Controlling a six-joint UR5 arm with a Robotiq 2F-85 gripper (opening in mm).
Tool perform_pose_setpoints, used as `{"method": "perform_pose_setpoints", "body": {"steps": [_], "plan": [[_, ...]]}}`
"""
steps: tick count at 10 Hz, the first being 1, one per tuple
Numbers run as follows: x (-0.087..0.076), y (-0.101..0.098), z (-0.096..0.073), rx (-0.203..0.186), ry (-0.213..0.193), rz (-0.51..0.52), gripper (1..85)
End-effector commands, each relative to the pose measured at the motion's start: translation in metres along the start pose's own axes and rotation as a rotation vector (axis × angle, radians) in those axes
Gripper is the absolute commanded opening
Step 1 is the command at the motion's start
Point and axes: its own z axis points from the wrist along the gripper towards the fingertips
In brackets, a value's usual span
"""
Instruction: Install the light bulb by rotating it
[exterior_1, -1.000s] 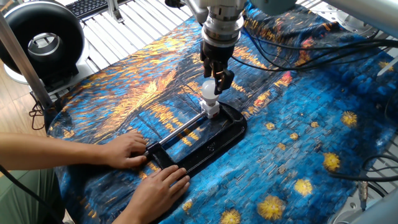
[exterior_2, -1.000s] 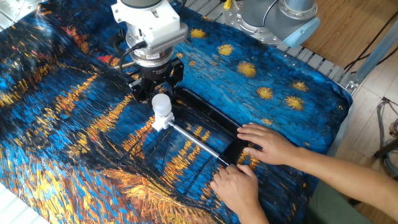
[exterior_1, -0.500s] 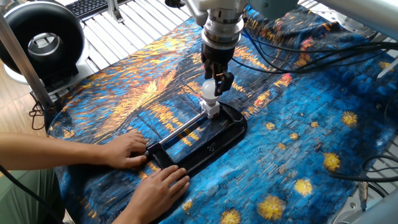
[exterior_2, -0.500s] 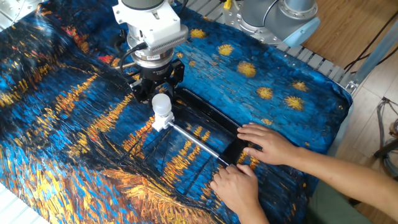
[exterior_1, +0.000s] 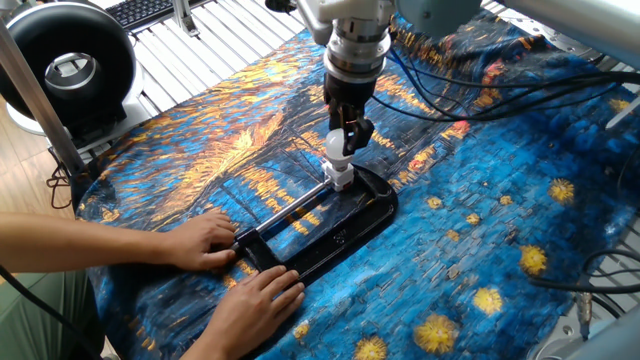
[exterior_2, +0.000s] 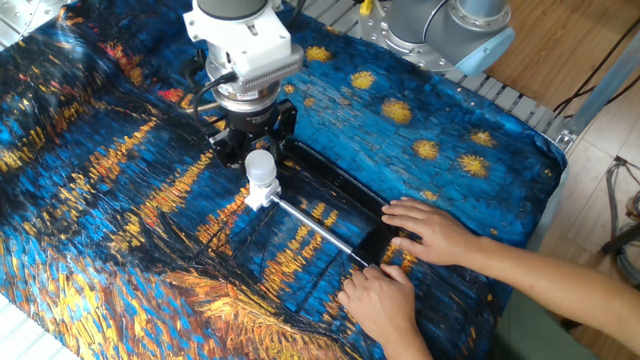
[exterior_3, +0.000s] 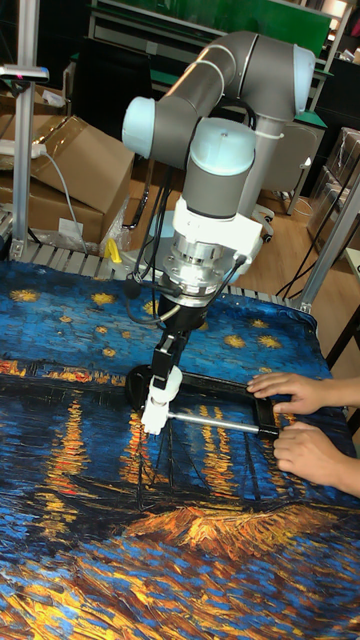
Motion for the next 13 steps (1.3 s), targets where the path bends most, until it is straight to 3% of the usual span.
{"method": "perform_pose_setpoints", "body": {"steps": [1, 8, 9, 11, 13], "plan": [[-0.004, -0.001, 0.002, 0.004, -0.013, 0.023, 55.7], [-0.002, -0.003, 0.004, 0.013, -0.003, 0.05, 47.3], [-0.002, -0.003, 0.004, 0.014, -0.003, 0.064, 43.7], [-0.018, 0.008, 0.006, -0.014, -0.073, 0.179, 26.0], [-0.014, 0.007, 0.005, -0.005, -0.063, 0.211, 13.0]]}}
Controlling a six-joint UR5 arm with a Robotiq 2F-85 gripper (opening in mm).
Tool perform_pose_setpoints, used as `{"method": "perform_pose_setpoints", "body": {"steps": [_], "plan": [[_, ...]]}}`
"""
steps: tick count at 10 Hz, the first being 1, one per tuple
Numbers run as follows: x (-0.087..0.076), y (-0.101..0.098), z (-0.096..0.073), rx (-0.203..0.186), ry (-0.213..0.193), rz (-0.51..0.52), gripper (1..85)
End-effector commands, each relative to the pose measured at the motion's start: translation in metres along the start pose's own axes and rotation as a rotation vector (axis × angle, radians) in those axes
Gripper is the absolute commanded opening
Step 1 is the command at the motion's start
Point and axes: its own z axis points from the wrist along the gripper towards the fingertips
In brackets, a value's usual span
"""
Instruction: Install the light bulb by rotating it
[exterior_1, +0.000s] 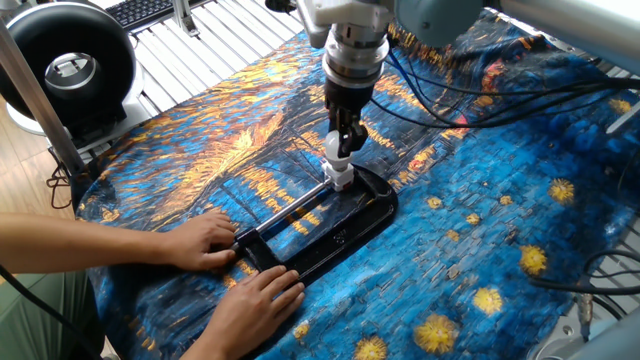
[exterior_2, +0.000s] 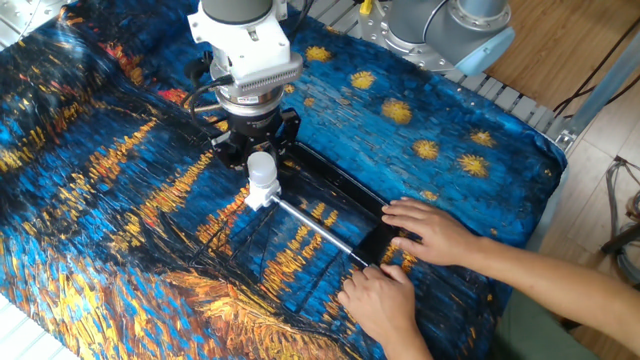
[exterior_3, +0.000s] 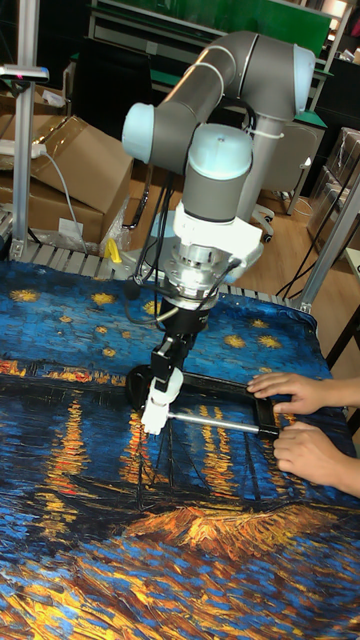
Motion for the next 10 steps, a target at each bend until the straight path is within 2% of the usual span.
{"method": "perform_pose_setpoints", "body": {"steps": [1, 2, 4, 5, 7, 8, 10], "plan": [[-0.002, 0.001, -0.003, -0.002, -0.029, 0.085, 9.0], [-0.003, -0.001, -0.003, 0.002, -0.046, 0.115, 1.0], [-0.003, -0.009, 0.0, 0.028, -0.074, 0.167, 1.0], [-0.005, -0.012, 0.001, 0.04, -0.094, 0.228, 1.0], [0.001, -0.014, -0.002, 0.038, -0.087, 0.356, 1.0], [0.002, -0.011, -0.003, 0.019, -0.092, 0.423, 1.0], [0.004, -0.01, -0.003, 0.011, -0.098, 0.533, 1.0]]}}
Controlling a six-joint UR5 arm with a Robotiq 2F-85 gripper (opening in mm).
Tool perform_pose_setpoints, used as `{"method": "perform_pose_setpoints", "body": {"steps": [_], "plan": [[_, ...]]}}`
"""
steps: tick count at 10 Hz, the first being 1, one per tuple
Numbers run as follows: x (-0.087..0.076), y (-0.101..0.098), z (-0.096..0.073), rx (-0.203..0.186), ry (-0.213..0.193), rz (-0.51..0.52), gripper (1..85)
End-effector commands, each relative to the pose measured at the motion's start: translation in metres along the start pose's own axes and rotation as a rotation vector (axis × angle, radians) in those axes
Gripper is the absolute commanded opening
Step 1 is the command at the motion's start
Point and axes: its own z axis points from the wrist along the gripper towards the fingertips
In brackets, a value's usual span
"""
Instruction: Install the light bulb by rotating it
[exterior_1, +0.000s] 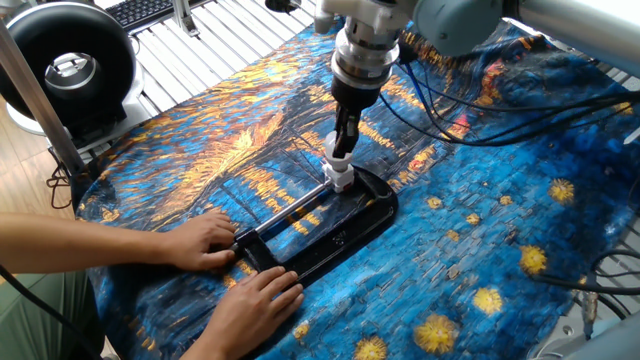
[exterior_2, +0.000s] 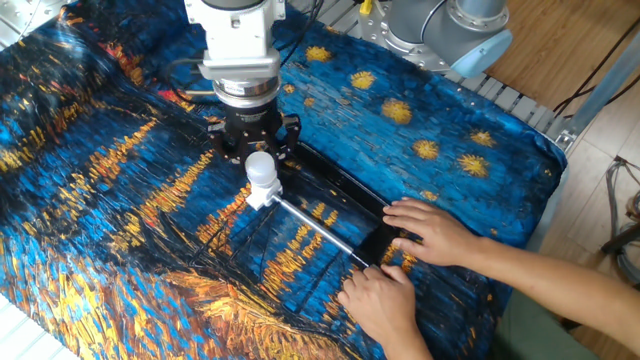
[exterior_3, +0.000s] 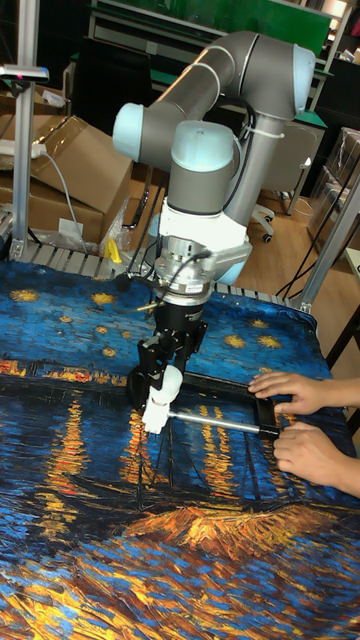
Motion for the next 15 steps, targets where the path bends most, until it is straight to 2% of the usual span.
{"method": "perform_pose_setpoints", "body": {"steps": [1, 4, 8, 9, 10, 12, 13, 14, 15], "plan": [[-0.003, -0.001, -0.002, -0.011, -0.032, 0.22, 1.0], [-0.008, 0.003, 0.0, -0.031, -0.044, 0.364, 1.0], [-0.007, 0.003, 0.0, -0.04, -0.046, 0.429, 1.0], [0.0, 0.007, -0.001, -0.05, -0.017, 0.41, 1.0], [0.012, 0.007, -0.002, -0.043, 0.024, 0.356, 13.3], [0.023, 0.007, -0.003, -0.043, 0.064, 0.283, 36.0], [0.028, 0.004, -0.003, -0.034, 0.083, 0.234, 44.7], [0.029, 0.004, -0.002, -0.034, 0.085, 0.209, 51.0], [0.026, 0.006, -0.001, -0.028, 0.08, 0.206, 53.3]]}}
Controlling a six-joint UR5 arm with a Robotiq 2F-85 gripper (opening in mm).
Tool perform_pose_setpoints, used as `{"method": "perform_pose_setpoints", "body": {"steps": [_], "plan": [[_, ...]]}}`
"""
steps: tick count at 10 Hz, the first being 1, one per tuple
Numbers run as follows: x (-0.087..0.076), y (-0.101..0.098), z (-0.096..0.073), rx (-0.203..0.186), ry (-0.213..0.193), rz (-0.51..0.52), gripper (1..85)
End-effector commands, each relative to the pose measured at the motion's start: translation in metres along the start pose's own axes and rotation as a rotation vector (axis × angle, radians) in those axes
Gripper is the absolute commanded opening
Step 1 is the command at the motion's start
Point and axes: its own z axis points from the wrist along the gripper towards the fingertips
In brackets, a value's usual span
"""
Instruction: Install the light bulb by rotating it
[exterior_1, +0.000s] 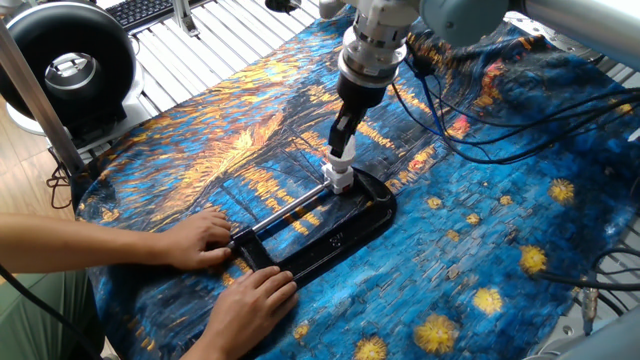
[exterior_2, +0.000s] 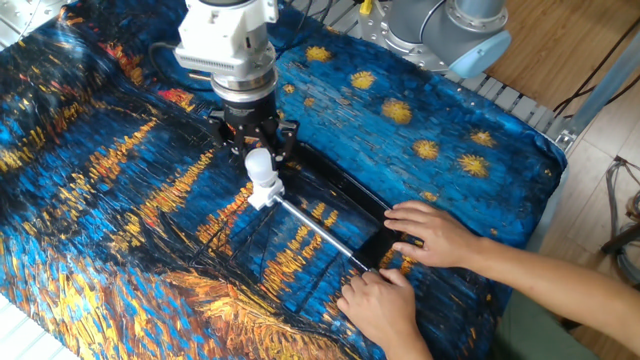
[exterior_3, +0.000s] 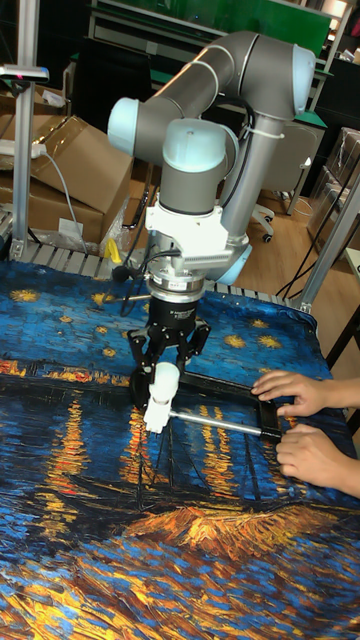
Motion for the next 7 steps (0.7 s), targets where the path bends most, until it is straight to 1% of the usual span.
{"method": "perform_pose_setpoints", "body": {"steps": [1, 2, 4, 5, 6, 7], "plan": [[0.0012, 0.0037, 0.0005, 0.006, 0.012, -0.047, 55.3], [0.0007, 0.0047, 0.0014, 0.008, 0.011, -0.062, 59.3], [0.0052, 0.0019, -0.0002, 0.017, 0.03, -0.136, 68.7], [0.0089, 0.0012, -0.0023, 0.019, 0.047, -0.187, 70.7], [0.0098, 0.0015, -0.0045, 0.018, 0.056, -0.261, 70.7], [0.0095, 0.0013, -0.0055, 0.026, 0.06, -0.332, 70.7]]}}
